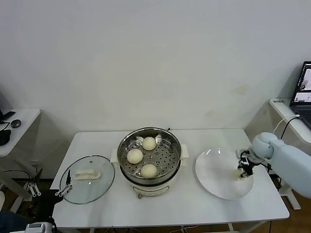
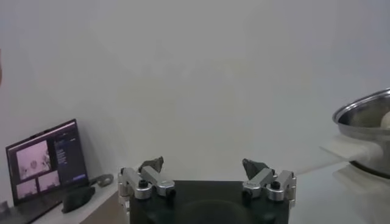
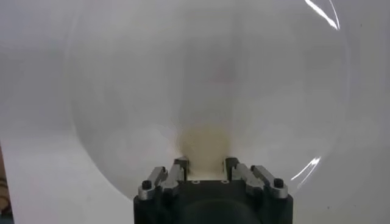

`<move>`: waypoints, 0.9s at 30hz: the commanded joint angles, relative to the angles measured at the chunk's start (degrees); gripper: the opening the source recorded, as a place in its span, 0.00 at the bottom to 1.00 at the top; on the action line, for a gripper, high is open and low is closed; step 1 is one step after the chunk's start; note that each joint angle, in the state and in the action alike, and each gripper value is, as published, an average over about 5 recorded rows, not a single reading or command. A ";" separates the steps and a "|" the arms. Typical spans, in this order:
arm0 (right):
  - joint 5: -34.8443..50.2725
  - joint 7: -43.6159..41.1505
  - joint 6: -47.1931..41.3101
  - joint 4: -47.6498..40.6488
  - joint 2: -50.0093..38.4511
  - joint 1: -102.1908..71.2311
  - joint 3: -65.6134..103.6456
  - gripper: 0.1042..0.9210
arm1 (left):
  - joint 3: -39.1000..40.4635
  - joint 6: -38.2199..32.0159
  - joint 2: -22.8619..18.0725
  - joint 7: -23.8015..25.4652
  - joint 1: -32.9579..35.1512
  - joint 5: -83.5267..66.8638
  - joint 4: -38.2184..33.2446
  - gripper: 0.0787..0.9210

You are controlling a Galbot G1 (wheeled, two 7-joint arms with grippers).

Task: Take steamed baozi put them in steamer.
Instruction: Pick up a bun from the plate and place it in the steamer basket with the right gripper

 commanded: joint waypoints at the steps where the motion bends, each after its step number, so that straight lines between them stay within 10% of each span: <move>1: 10.79 -0.72 -3.38 7.47 -3.51 17.59 -13.10 0.35 | 0.24 0.00 0.21 0.05 -0.24 -0.08 -0.01 0.88; 12: 38.23 3.25 -15.97 17.26 9.42 55.15 -38.85 0.37 | 1.53 0.07 1.09 0.13 -1.75 -0.31 0.20 0.88; 27: 47.96 13.81 -28.22 16.28 30.03 46.48 -38.05 0.38 | 2.59 0.05 0.94 0.13 -1.91 0.28 0.22 0.88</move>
